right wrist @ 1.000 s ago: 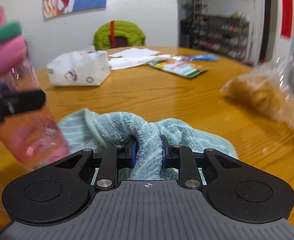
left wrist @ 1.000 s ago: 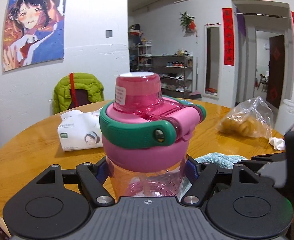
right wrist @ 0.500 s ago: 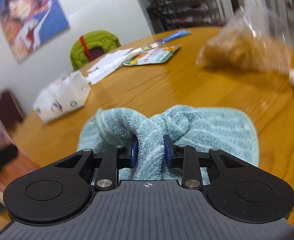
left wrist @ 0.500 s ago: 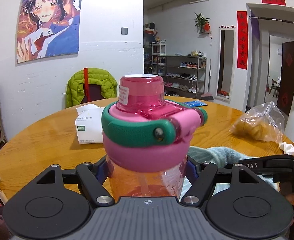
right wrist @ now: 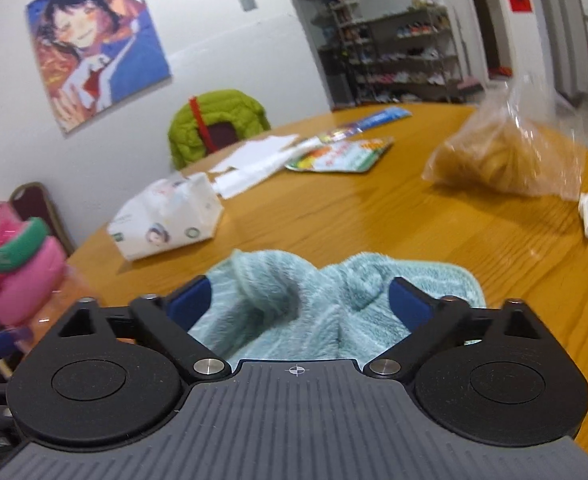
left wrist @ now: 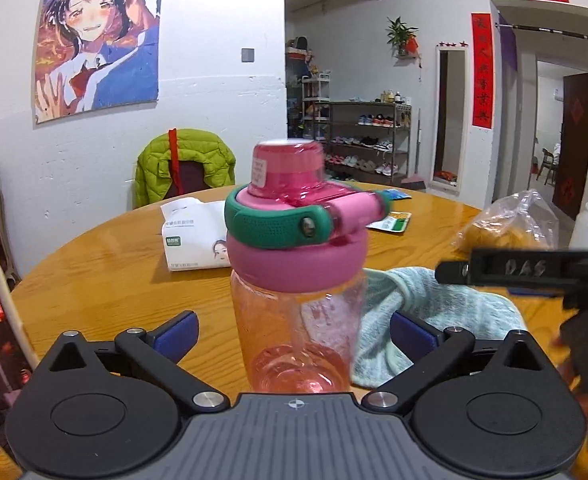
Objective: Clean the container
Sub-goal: 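Lower the towel onto the table and open the right tool, then set the pink bottle upright on the table and open the left tool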
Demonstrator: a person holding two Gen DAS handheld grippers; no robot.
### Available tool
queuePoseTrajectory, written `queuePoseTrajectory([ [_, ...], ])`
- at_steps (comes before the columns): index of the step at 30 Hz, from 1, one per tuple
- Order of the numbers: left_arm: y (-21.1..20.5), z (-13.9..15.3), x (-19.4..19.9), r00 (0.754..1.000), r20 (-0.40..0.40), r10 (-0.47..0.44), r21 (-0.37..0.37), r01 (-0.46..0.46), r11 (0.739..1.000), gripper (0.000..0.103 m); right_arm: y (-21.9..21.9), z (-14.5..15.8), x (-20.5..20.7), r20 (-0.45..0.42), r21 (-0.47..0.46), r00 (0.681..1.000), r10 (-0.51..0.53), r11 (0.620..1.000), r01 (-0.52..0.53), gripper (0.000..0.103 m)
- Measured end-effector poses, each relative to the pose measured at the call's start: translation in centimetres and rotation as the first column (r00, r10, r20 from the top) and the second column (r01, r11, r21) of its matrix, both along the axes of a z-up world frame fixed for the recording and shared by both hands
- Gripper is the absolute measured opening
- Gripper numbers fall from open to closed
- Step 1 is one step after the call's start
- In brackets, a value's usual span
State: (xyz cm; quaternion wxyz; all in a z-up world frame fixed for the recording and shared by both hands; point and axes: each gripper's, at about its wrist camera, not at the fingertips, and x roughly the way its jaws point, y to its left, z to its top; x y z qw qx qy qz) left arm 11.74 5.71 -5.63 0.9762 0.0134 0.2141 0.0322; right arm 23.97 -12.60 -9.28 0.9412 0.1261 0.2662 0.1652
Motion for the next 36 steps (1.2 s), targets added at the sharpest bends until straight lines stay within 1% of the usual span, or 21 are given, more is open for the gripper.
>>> queuePoseTrajectory([
  [2, -0.3, 0.7, -0.8, 1.0, -0.007, -0.003, -0.002, 0.003, 1.0, 0.102, 0.1, 1.5, -1.2, 0.034, -0.027, 0.999, 0.03, 0.999, -0.029, 0.103],
  [5, -0.6, 1.5, -1.9, 1.0, -0.014, 0.0, -0.002, 0.0, 1.0, 0.102, 0.8, 3.7, -3.2, 0.071, -0.121, 0.995, 0.07, 0.991, -0.061, 0.103],
  [6, -0.8, 1.8, -2.4, 1.0, -0.009, 0.005, -0.002, -0.005, 1.0, 0.102, 1.2, 4.5, -3.9, 0.075, -0.155, 0.993, 0.094, 0.985, -0.082, 0.103],
  [8, -1.1, 2.5, -3.3, 1.0, -0.004, 0.009, -0.007, -0.009, 1.0, 0.102, 1.5, 5.7, -5.1, 0.058, -0.178, 0.988, 0.141, 0.976, -0.128, 0.103],
  [10, -1.2, 3.0, -4.0, 1.0, -0.006, 0.008, -0.024, -0.009, 1.0, 0.102, 1.8, 6.8, -6.4, 0.025, -0.176, 0.983, 0.183, 0.968, -0.176, 0.103],
  [12, -1.2, 3.5, -4.6, 1.0, -0.027, 0.015, -0.05, -0.016, 0.999, 0.102, 1.9, 7.7, -7.6, -0.014, -0.172, 0.984, 0.175, 0.969, -0.175, 0.103],
  [14, -1.5, 4.1, -5.1, 0.997, -0.062, 0.051, -0.061, -0.055, 0.997, 0.102, 1.9, 8.9, -9.0, -0.027, -0.188, 0.99, 0.14, 0.972, -0.142, 0.103],
  [15, -1.6, 4.4, -5.3, 0.994, -0.083, 0.073, -0.063, -0.078, 0.995, 0.102, 1.9, 9.4, -9.7, -0.02, -0.194, 0.991, 0.129, 0.972, -0.13, 0.103],
  [18, -1.9, 5.3, -6.0, 0.981, -0.145, 0.131, -0.074, -0.143, 0.987, 0.102, 1.0, 11.5, -11.7, -0.013, -0.166, 0.992, 0.128, 0.978, -0.129, 0.103],
  [20, -1.0, 5.7, -6.8, 0.979, -0.163, 0.125, -0.131, -0.147, 0.98, 0.102, 0.3, 12.8, -12.8, -0.035, -0.138, 0.989, 0.147, 0.979, -0.15, 0.103],
  [21, -0.9, 5.8, -7.3, 0.98, -0.167, 0.107, -0.161, -0.134, 0.978, 0.102, 0.0, 13.4, -13.2, -0.053, -0.129, 0.984, 0.167, 0.976, -0.173, 0.103],
  [22, -0.9, 5.9, -7.7, 0.981, -0.171, 0.091, -0.179, -0.122, 0.976, 0.102, -0.3, 13.8, -13.4, -0.079, -0.122, 0.978, 0.192, 0.972, -0.201, 0.103],
  [23, -1.1, 6.0, -7.9, 0.98, -0.179, 0.084, -0.175, -0.116, 0.978, 0.102, -0.5, 14.3, -13.7, -0.106, -0.115, 0.97, 0.218, 0.967, -0.229, 0.103],
  [26, -2.0, 6.1, -8.6, 0.976, -0.201, 0.085, -0.127, -0.112, 0.986, 0.102, -0.9, 15.1, -13.9, -0.155, -0.156, 0.965, 0.213, 0.959, -0.237, 0.103],
  [27, -2.3, 6.0, -8.8, 0.975, -0.205, 0.09, -0.118, -0.116, 0.986, 0.102, -0.8, 15.3, -14.1, -0.148, -0.177, 0.97, 0.193, 0.96, -0.218, 0.103],
  [29, -2.5, 5.7, -9.3, 0.976, -0.204, 0.083, -0.125, -0.11, 0.986, 0.102, -0.7, 15.6, -14.5, -0.135, -0.21, 0.978, 0.161, 0.96, -0.187, 0.103],
  [33, -2.7, 5.2, -10.0, 0.974, -0.223, 0.036, -0.156, -0.072, 0.985, 0.102, -0.2, 14.9, -15.5, -0.147, -0.247, 0.976, 0.158, 0.95, -0.191, 0.103],
  [36, -2.7, 4.9, -10.1, 0.969, -0.247, 0.027, -0.175, -0.072, 0.982, 0.102, 0.1, 14.4, -16.4, -0.144, -0.264, 0.979, 0.148, 0.947, -0.182, 0.103],
])
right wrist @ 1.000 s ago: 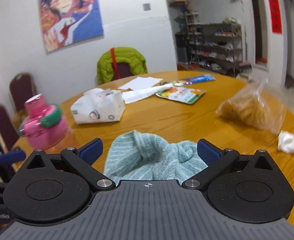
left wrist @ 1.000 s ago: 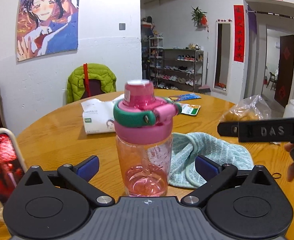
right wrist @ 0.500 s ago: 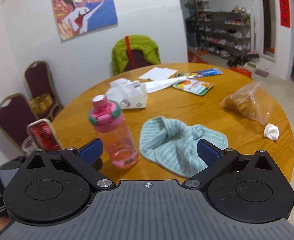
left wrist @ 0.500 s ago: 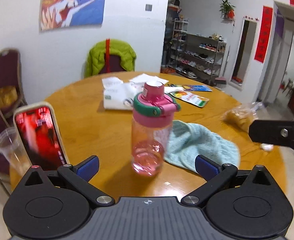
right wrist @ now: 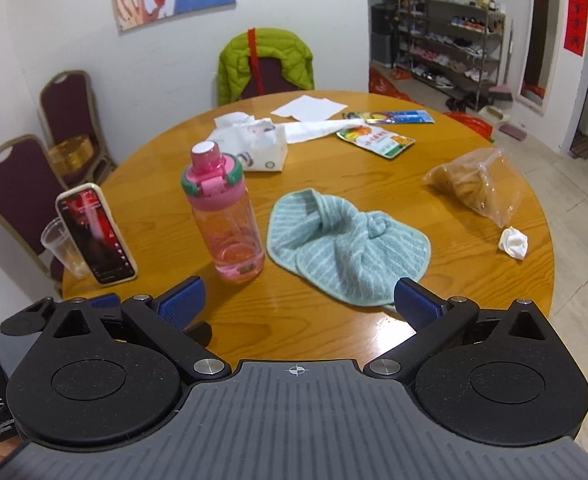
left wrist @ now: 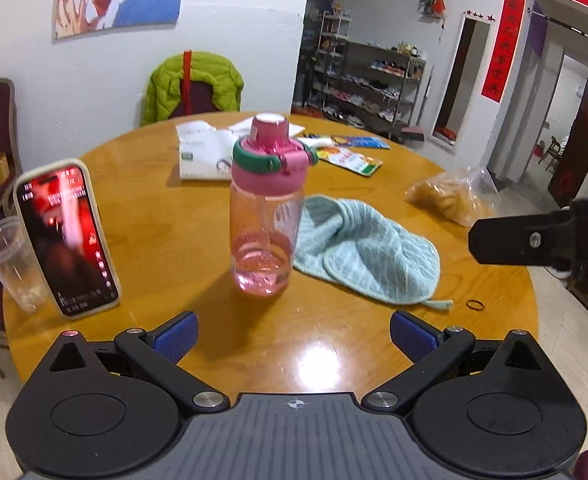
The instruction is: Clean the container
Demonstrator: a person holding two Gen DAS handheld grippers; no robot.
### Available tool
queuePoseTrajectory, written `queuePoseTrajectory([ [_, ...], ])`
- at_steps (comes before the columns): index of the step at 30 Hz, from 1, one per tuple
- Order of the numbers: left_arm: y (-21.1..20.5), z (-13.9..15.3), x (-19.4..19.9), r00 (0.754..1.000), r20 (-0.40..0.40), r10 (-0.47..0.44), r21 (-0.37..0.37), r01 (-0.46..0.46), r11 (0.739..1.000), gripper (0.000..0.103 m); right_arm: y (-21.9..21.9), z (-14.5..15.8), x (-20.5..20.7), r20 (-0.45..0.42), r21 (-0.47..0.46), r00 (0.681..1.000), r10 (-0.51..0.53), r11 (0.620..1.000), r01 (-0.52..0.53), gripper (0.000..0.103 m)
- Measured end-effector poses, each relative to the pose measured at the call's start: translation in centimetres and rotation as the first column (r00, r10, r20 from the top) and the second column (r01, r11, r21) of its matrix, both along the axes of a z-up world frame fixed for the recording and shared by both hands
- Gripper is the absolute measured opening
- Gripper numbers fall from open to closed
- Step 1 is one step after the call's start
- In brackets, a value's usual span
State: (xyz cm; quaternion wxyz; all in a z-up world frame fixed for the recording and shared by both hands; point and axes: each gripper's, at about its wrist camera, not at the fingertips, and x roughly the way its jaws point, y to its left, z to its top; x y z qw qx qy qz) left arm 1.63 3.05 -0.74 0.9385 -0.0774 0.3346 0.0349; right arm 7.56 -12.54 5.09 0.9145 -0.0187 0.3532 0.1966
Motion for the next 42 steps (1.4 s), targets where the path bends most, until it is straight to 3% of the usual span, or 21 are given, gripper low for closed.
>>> queuePoseTrajectory([
  [14, -0.7, 0.4, -0.2, 1.0, 0.004, -0.023, -0.032, 0.023, 0.999, 0.102, -0.4, 0.5, -1.0, -0.021, -0.023, 1.0, -0.006, 1.0, 0.006, 0.103],
  [42, -1.4, 0.5, 0.2, 0.999, 0.006, -0.034, -0.008, 0.034, 0.999, 0.102, 0.3, -0.7, -0.4, -0.023, -0.068, 1.0, -0.011, 0.998, 0.009, 0.103],
])
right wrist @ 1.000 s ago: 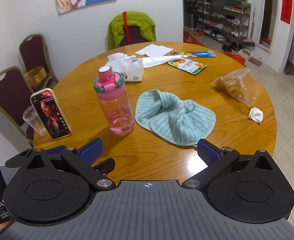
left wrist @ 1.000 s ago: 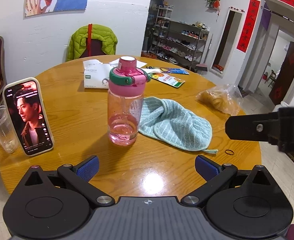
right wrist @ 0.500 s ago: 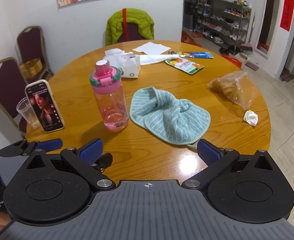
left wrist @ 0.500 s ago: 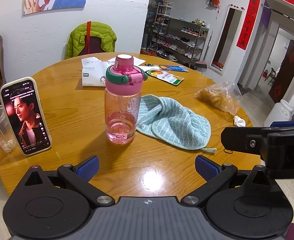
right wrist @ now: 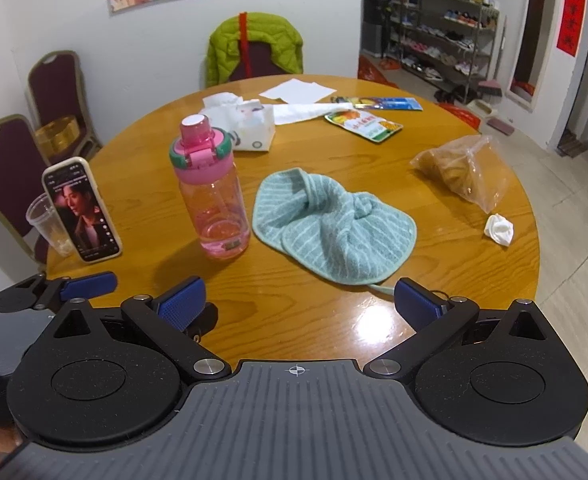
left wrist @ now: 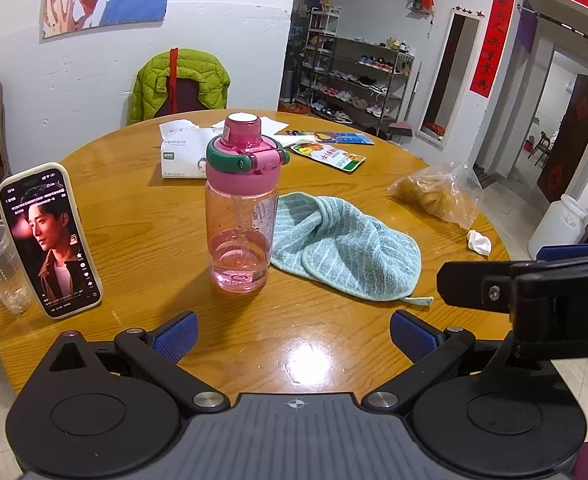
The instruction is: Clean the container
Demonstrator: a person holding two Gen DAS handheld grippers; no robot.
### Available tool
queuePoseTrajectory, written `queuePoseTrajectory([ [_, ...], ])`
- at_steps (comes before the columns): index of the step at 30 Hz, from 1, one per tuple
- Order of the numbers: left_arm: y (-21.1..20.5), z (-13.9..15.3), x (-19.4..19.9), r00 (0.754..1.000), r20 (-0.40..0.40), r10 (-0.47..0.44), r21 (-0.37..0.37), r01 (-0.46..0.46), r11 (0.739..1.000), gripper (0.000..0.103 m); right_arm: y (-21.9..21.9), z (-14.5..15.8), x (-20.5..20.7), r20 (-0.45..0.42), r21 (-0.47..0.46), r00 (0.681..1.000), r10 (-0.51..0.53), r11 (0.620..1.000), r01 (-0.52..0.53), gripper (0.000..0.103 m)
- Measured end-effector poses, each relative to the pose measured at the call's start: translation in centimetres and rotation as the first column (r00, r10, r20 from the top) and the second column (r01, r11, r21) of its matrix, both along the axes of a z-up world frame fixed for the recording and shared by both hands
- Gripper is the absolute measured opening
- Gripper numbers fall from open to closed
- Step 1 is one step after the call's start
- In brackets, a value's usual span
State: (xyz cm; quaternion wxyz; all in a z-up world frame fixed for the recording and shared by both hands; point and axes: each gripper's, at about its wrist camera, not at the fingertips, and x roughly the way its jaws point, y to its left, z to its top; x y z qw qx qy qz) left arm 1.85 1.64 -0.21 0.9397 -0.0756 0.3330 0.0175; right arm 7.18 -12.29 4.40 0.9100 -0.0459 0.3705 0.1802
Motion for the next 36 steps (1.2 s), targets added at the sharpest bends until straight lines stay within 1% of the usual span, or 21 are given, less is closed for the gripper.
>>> queuePoseTrajectory([
  [30, 0.08, -0.23, 0.37, 1.0, -0.011, 0.001, 0.003, -0.001, 1.0, 0.102, 0.2, -0.05, -0.24, -0.002, -0.007, 1.0, 0.004, 1.0, -0.004, 0.103],
  [31, 0.08, -0.25, 0.39, 1.0, -0.011, 0.001, 0.003, -0.001, 1.0, 0.102, -0.11, -0.21, 0.31, -0.003, -0.007, 1.0, 0.004, 1.0, -0.004, 0.103],
  [36, 0.08, -0.34, 0.48, 1.0, -0.011, -0.002, 0.002, 0.002, 1.0, 0.102, -0.13, -0.28, 0.42, -0.006, -0.004, 1.0, 0.005, 1.0, -0.005, 0.103],
])
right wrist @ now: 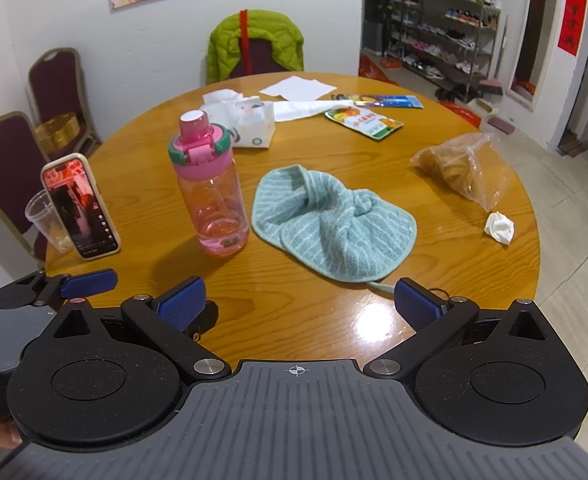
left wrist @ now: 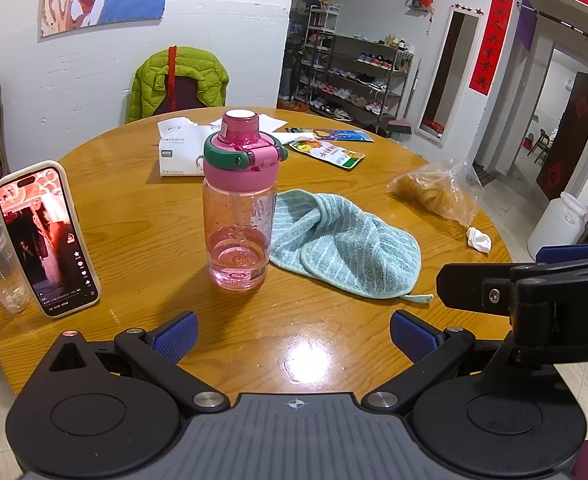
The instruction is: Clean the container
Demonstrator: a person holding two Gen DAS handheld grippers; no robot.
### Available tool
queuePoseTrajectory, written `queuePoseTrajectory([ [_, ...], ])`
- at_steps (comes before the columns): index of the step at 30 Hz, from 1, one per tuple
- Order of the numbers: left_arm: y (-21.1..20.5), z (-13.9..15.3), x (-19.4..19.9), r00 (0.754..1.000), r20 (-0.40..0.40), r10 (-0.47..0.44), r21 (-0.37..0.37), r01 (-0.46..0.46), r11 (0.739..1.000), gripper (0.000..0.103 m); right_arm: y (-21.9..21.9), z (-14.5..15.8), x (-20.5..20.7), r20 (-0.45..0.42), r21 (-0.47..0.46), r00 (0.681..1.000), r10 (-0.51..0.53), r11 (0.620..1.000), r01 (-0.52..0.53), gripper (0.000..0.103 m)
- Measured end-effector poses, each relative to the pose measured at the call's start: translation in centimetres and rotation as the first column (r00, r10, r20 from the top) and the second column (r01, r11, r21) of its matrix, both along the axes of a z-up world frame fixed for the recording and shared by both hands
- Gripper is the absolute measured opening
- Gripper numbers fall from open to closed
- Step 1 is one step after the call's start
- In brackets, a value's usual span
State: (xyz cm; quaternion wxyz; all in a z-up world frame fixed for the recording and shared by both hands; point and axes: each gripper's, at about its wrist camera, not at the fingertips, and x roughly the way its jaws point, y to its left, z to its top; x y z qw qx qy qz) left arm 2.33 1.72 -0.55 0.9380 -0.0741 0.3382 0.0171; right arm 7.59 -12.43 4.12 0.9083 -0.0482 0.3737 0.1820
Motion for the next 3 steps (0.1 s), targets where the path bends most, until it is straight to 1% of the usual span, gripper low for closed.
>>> queuePoseTrajectory([
  [3, 0.0, -0.06, 0.06, 1.0, 0.0, -0.001, -0.001, 0.001, 1.0, 0.102, 0.05, -0.06, 0.05, -0.004, 0.001, 1.0, 0.003, 1.0, -0.003, 0.103],
])
